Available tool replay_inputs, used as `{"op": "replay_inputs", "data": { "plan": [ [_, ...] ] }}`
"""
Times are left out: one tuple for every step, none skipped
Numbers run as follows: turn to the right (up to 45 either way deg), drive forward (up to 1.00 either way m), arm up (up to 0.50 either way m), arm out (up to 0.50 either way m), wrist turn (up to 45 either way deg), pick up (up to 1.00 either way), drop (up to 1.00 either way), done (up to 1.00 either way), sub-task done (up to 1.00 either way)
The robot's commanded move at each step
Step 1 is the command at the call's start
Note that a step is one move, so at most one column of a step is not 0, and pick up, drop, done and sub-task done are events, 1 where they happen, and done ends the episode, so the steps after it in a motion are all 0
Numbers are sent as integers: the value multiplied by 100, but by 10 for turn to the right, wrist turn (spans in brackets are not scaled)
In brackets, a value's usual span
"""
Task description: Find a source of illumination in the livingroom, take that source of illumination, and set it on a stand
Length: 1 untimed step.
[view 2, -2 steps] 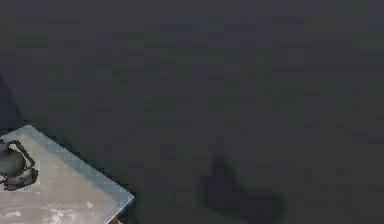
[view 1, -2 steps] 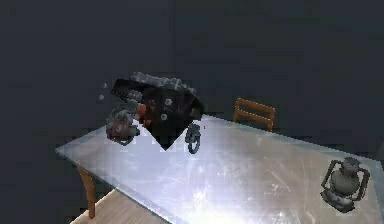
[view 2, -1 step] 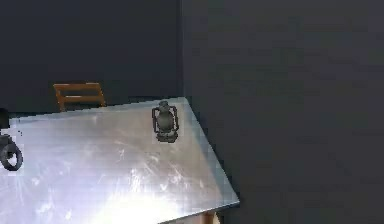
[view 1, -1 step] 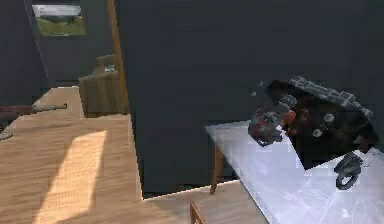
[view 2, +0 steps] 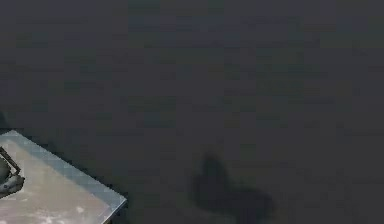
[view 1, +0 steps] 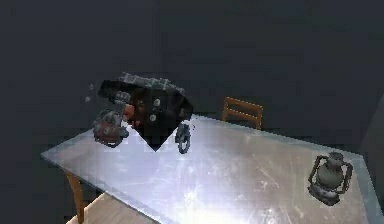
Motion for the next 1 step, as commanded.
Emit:
{"op": "replay_inputs", "data": {
  "plan": [
    [450,0,0,0,0,0,0,0,0]
  ]
}}
